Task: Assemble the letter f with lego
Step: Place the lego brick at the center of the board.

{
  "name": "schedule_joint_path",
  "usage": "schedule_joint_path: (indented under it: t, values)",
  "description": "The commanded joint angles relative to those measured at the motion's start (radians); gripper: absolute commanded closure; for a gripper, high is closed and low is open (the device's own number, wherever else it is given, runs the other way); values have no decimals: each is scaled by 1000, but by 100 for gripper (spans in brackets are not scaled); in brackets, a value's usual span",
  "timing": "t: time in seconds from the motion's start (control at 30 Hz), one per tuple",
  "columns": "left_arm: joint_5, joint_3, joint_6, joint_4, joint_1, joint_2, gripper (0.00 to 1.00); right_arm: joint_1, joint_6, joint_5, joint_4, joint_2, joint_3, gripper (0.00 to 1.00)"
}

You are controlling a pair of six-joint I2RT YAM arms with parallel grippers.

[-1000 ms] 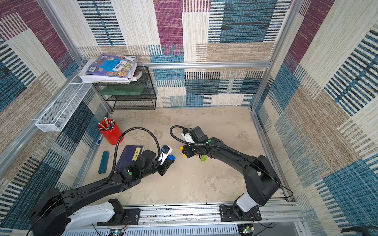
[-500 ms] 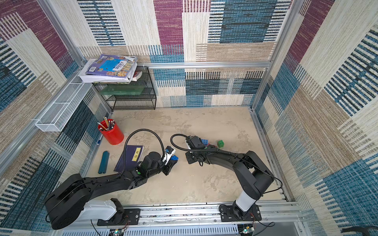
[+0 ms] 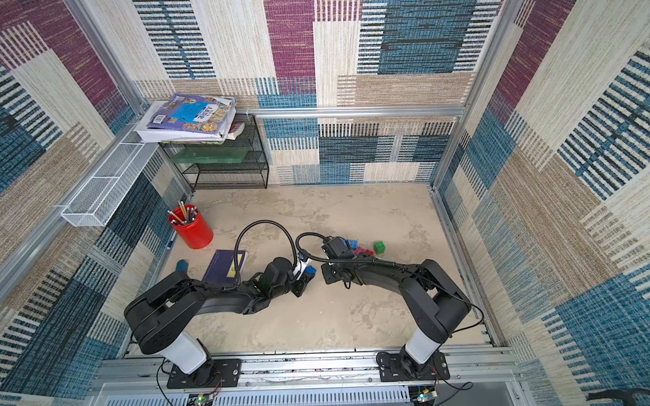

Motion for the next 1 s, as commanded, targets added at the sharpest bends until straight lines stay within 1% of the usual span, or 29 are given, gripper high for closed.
schedule_joint_path:
  t: [0.0,0.17,0.3,0.47,0.67,0.77,0.97]
  values:
    - [18,18,-20,40,1,22,95,0,9,7,15,-20,2,48]
    - [40,30,-17,25,1,32,95,-6,-4,-32,6,-64,18,42]
    - [69,32,-11,22,1,30,95,-21,-32,-130,-1,-89,47,39]
    - [102,39,2,4,1,31,95,-38,-77,-232,-32,-81,94,39]
    - [116,35,13,-2,1,21,95,-45,-115,-305,-68,-54,127,39]
    - [120,35,16,-9,1,18,95,-46,-129,-338,-75,-42,137,39]
    - [127,31,20,-14,1,12,95,-46,-144,-364,-88,-18,157,39]
